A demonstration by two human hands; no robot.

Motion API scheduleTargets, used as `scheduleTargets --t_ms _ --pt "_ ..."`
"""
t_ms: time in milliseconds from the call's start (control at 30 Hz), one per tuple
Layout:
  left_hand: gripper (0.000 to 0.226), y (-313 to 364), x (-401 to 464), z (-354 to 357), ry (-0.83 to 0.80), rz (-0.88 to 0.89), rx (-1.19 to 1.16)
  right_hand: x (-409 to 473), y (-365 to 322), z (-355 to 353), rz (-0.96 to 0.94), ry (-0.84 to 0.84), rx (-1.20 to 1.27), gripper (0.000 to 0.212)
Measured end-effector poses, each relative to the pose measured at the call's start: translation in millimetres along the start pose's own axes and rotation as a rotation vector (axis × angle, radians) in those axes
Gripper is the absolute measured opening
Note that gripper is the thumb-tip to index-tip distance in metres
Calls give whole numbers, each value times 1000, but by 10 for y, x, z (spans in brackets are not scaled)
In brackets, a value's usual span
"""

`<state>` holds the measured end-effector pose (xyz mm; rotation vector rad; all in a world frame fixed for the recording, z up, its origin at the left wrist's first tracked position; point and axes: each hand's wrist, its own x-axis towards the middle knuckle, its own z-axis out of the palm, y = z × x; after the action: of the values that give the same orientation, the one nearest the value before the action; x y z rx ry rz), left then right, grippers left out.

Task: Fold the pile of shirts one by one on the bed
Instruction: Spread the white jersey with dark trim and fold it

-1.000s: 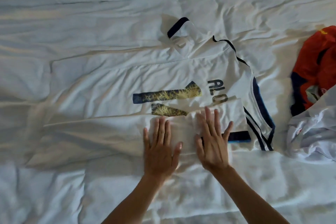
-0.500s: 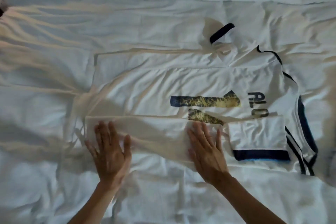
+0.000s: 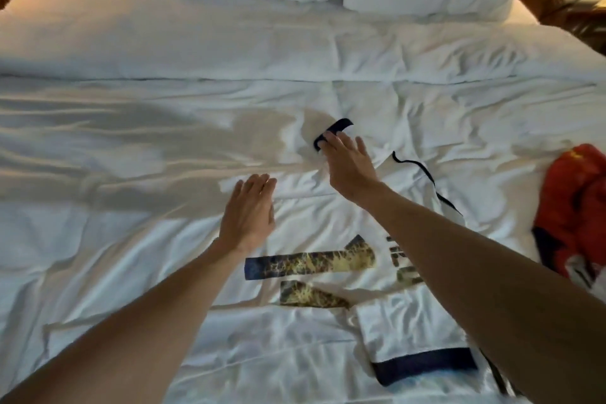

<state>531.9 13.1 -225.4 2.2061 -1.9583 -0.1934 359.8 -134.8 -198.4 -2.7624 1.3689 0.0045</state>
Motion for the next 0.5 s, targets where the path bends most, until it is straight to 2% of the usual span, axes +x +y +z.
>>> scheduleTargets --t_ms 133,267,333,433,500 --pt "66 -50 288 51 -138 -29 68 420 120 85 -63 -134 -273 74" --pt "56 -168 358 162 -139 22 134 486 228 191 16 -268 -341 84" --pt "51 -233 361 195 -102 24 162 447 262 180 45 -226 -384 70" --pt "35 -253 347 158 -20 -14 171 341 335 -27 51 -131 -456 26" --pt "21 -243 267 104 89 -16 113 187 433 -151 41 -9 -456 17"
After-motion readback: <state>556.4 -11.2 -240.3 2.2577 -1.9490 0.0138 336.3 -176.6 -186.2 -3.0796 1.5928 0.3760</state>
